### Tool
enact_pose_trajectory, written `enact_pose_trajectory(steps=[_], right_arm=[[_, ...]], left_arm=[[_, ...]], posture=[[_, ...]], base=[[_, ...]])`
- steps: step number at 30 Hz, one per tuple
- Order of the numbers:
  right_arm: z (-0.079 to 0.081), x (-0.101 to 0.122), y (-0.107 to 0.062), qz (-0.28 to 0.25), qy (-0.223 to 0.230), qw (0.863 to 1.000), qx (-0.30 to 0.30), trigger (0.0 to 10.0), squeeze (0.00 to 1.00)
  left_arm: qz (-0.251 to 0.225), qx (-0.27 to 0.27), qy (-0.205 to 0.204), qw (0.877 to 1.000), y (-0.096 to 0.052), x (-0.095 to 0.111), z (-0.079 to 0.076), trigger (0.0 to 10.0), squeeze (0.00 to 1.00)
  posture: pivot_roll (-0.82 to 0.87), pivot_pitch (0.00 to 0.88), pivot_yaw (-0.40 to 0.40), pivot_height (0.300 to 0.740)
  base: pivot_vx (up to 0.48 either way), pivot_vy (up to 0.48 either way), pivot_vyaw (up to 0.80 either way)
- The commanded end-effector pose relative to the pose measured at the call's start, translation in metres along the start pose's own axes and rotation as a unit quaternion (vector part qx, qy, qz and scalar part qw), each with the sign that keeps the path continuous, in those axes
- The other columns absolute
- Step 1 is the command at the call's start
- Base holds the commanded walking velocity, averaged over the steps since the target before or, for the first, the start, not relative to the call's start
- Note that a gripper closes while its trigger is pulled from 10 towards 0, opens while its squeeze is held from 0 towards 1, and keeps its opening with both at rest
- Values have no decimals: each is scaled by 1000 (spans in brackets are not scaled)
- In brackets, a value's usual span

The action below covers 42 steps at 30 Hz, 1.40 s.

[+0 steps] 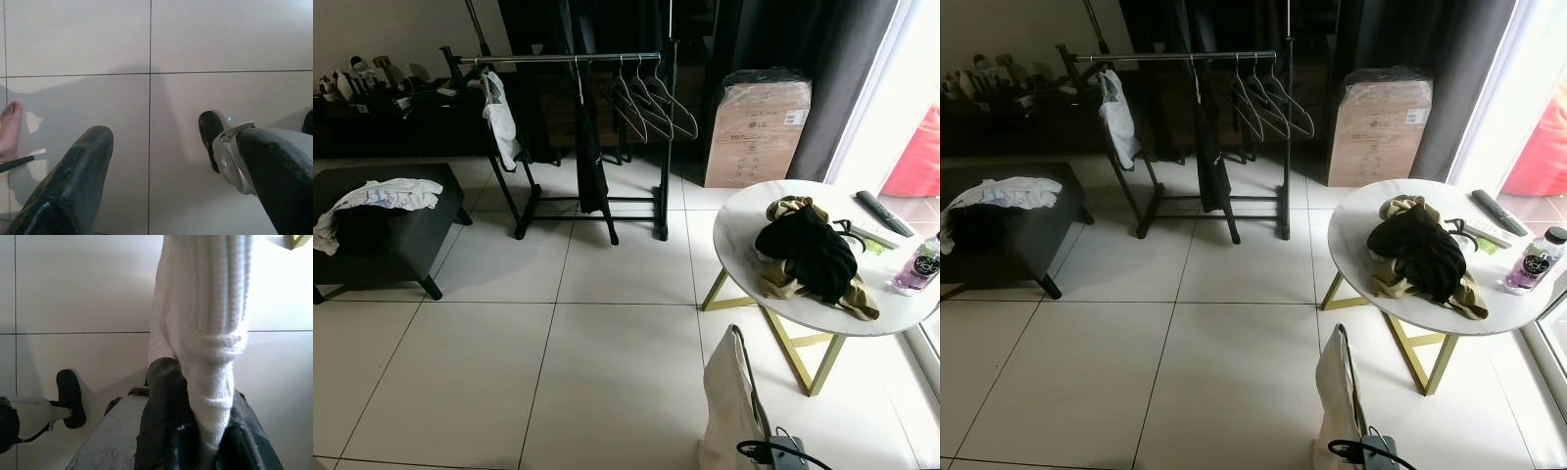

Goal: Hang hanger

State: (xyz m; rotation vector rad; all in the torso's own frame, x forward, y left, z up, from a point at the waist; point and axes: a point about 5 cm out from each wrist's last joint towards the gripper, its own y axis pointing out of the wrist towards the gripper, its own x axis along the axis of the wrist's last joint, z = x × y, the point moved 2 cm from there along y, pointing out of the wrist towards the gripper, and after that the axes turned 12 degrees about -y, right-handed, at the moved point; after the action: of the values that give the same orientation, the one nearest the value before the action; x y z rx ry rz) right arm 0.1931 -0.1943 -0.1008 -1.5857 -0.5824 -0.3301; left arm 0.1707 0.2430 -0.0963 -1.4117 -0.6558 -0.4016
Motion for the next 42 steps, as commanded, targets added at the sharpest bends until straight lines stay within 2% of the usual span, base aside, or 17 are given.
enact_pose_trajectory(steps=[1,8,26,38,42], right_arm=[[3,1,0,-2,-1,1000,7,10000,0],[5,1,0,-3,0,1000,10,10000,0],[5,2,0,-7,15,1000,13,10000,0],[5,5,1,-8,27,1000,14,10000,0],[4,5,1,-6,29,999,12,10000,0]], left_arm=[[19,0,13,1000,-2,-10,1,10000,0],[20,-4,14,1000,0,-8,-7,10000,0],[26,3,9,1000,-3,-13,4,10000,0],[31,10,-2,999,-3,-14,4,10000,0],[33,9,-5,999,-1,-11,0,10000,0]], posture=[[-57,111,32,740],[-56,103,32,740],[-41,88,25,740],[-30,46,11,740],[-27,3,8,740]], base=[[0,0,0],[0,0,0],[0,0,0],[0,0,0],[0,0,0]])
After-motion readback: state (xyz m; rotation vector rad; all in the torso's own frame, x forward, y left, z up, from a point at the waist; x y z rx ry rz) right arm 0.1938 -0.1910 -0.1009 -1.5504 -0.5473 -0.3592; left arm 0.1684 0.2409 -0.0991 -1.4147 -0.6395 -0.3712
